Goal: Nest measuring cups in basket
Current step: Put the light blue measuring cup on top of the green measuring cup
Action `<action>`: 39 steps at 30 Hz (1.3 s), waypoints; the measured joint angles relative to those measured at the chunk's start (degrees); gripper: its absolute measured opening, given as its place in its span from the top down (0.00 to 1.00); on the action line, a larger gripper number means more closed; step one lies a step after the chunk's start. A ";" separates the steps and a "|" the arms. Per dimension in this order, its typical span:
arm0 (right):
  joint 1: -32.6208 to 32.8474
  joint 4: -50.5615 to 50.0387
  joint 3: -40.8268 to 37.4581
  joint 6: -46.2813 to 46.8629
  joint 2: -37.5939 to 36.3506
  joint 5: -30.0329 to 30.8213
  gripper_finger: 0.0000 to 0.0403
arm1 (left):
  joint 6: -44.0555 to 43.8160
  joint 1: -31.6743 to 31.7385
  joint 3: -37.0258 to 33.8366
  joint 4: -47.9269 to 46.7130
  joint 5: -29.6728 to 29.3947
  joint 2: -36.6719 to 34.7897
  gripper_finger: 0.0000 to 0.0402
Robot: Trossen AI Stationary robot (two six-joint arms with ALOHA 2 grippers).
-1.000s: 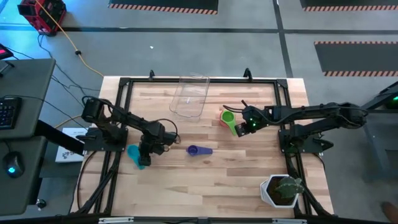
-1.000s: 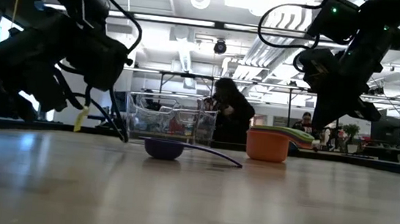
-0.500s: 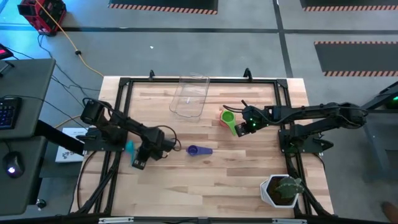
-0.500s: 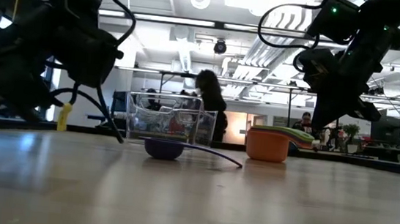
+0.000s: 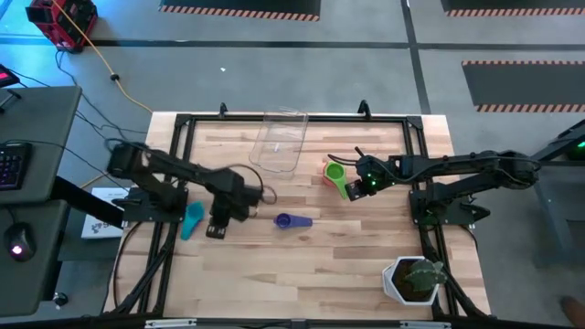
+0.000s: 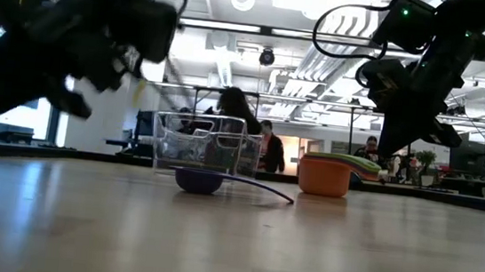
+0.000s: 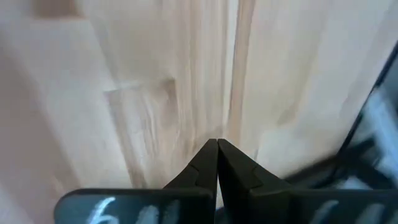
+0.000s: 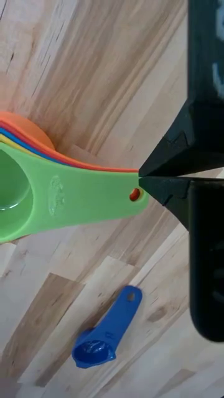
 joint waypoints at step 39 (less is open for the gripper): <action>-0.07 -0.19 0.00 -0.46 -0.02 1.56 1.00 | -74.28 -17.77 -16.95 3.28 -30.13 -26.14 0.54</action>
